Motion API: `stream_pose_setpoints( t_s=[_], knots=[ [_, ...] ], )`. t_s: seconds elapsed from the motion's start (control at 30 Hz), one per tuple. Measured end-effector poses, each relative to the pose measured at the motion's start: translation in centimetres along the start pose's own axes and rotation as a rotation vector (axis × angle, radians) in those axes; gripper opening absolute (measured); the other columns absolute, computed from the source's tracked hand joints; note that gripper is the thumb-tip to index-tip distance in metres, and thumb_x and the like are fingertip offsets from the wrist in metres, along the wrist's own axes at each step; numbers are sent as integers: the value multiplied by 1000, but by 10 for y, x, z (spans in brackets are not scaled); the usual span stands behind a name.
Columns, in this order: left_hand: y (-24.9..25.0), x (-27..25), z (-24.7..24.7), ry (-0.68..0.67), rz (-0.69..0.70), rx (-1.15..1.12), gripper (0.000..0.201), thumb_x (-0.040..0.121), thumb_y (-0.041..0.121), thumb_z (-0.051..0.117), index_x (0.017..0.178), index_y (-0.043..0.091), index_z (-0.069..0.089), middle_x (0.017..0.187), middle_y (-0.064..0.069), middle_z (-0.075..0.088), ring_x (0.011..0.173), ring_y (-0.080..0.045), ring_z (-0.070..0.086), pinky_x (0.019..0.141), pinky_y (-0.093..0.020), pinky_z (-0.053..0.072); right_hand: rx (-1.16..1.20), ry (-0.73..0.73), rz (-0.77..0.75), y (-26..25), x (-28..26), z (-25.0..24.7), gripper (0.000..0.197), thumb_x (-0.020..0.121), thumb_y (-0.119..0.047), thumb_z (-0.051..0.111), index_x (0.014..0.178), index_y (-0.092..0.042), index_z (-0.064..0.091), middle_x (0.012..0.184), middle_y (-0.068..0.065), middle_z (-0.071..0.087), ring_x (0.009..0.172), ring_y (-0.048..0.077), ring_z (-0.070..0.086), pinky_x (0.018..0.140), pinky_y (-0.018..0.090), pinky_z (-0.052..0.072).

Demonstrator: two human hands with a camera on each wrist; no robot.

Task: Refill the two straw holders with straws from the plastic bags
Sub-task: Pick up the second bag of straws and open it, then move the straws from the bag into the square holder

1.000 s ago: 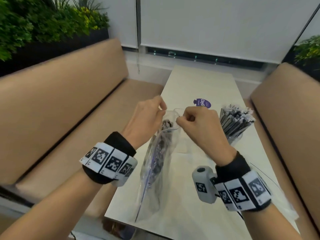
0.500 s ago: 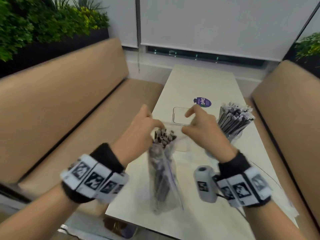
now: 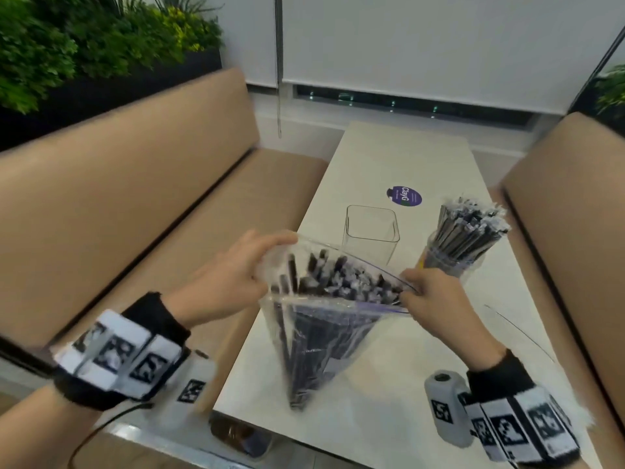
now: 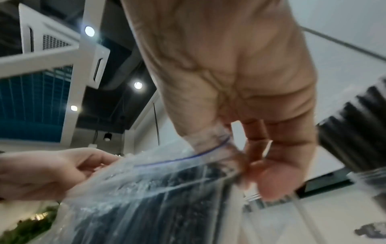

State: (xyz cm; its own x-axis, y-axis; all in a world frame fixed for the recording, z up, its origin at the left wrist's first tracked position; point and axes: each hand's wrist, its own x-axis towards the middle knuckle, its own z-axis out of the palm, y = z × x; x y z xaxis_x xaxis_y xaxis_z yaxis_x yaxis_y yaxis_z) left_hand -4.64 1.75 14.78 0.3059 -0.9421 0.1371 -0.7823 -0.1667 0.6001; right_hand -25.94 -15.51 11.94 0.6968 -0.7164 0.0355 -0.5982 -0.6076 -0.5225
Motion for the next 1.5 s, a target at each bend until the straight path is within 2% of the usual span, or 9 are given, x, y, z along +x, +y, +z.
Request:
stream_pose_setpoints(
  t_s=[0.13, 0.27, 0.47, 0.67, 0.77, 0.87, 1.07, 1.27, 1.5],
  knots=[
    [3, -9, 14, -140, 11, 104, 113, 71, -5, 64, 148, 42, -4, 99, 18, 21, 70, -8, 35, 62, -14, 43, 242, -7, -34, -5, -6, 9, 34, 88, -2, 57, 62, -25, 56, 47, -11, 53, 48, 2, 47, 47, 12, 32],
    [-3, -8, 17, -87, 41, 37, 122, 67, -9, 63, 149, 38, -14, 116, 14, 39, 74, 5, 44, 67, -7, 37, 628, -6, -35, -9, -8, 7, 38, 86, 14, 49, 68, -18, 58, 71, -10, 74, 69, 0, 64, 59, 11, 43],
    [-13, -23, 21, 84, 95, 450, 135, 55, 0, 75, 135, 65, -11, 53, 7, 54, 49, -7, 52, 57, -26, 37, 894, 70, 87, 5, -21, 17, 38, 75, 30, 33, 75, -1, 57, 73, 16, 63, 63, 5, 70, 51, 11, 45],
    [6, -21, 56, 49, 97, -242, 119, 69, -14, 61, 143, 58, 3, 71, 11, 51, 61, -14, 50, 68, -6, 43, 1120, -172, 104, -5, -31, 39, 53, 86, 20, 35, 103, -13, 72, 111, 3, 75, 106, 17, 69, 89, 31, 55],
    [6, -21, 66, 89, 72, -248, 117, 70, -20, 52, 143, 59, 4, 71, 3, 55, 63, -13, 52, 68, -14, 47, 1244, -207, 115, -10, -33, 33, 41, 85, 19, 37, 80, -6, 70, 88, 7, 76, 85, 16, 73, 69, 21, 57],
    [-6, -22, 55, 86, 142, -88, 118, 65, -22, 54, 144, 54, 10, 107, -21, 52, 83, -10, 50, 71, -11, 46, 1376, -72, 170, 0, -27, 23, 33, 87, 21, 34, 70, -1, 52, 65, 9, 65, 61, 15, 70, 50, 15, 52],
    [-15, -29, 62, -111, 6, -275, 108, 73, 2, 78, 148, 39, 9, 115, -2, 51, 64, 17, 52, 53, 0, 38, 1278, 32, 348, 18, -14, 46, 12, 95, 3, 51, 94, -2, 62, 87, 15, 67, 76, 22, 73, 69, 28, 58],
    [-18, -20, 56, -1, -171, -305, 94, 67, 16, 72, 136, 61, 27, 94, 8, 63, 73, -11, 60, 77, -35, 57, 1253, -281, 448, 20, -27, 36, 42, 100, -52, 37, 117, -30, 68, 118, 3, 73, 108, 33, 67, 86, 53, 53],
    [-21, -22, 71, -45, -409, -901, 64, 65, 19, 74, 125, 35, 58, 130, 0, 64, 119, -20, 62, 104, -45, 48, 1365, -287, 535, 26, -16, 39, 39, 104, -41, 36, 105, -31, 74, 117, 14, 70, 96, 41, 67, 79, 56, 57]
  ],
)
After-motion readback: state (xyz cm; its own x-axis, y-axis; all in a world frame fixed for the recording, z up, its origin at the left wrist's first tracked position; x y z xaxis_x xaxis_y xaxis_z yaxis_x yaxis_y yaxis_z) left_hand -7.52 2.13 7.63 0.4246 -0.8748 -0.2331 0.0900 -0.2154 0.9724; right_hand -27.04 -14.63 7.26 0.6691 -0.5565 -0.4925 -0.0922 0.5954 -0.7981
